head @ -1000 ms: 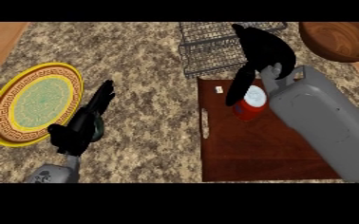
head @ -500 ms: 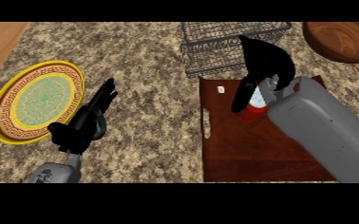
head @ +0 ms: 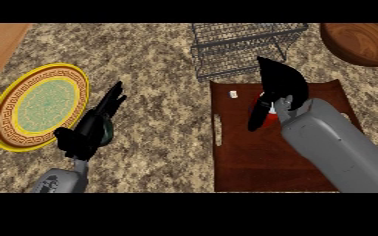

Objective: Pick the can from the tray and place it in the tiered basket

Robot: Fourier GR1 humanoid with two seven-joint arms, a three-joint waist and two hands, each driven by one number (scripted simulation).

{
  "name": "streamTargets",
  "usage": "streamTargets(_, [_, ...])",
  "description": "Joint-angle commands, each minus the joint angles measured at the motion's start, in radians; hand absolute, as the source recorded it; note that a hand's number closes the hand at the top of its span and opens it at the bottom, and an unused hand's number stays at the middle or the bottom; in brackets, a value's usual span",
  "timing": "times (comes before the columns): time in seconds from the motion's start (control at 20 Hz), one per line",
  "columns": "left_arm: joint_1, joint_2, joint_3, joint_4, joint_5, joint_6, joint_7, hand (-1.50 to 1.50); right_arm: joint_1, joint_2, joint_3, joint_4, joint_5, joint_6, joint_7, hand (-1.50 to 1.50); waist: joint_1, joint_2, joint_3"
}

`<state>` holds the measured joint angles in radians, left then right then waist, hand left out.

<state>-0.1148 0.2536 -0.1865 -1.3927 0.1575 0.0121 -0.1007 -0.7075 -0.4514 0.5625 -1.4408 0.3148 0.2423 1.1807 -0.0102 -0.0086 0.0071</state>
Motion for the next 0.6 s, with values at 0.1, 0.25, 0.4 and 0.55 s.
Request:
streamTargets(0.1, [0.027, -0.024, -0.004, 0.020, -0.003, -0.008, -0.014, 0.00, 0.073, 0.025, -0.001, -0.002, 0.068, -0.013, 0.182, -1.50, 0.002, 0.005, -0.008])
streamTargets(0.25, [0.024, -0.055, -0.038, -0.015, -0.035, 0.023, 0.016, 0.00, 0.114, 0.008, -0.027, -0.015, 0.071, -0.012, 0.173, -1.50, 0.001, 0.003, -0.008])
streamTargets(0.4, [0.052, -0.024, -0.009, -0.044, -0.004, -0.011, 0.037, 0.00, 0.166, 0.003, -0.017, -0.016, 0.098, -0.012, 0.140, -1.50, 0.007, 0.004, -0.007])
streamTargets(0.55, [0.016, -0.032, 0.018, 0.056, -0.004, -0.043, -0.034, 0.00, 0.136, 0.030, -0.057, 0.007, 0.095, 0.004, 0.131, -1.50, 0.007, 0.008, -0.008])
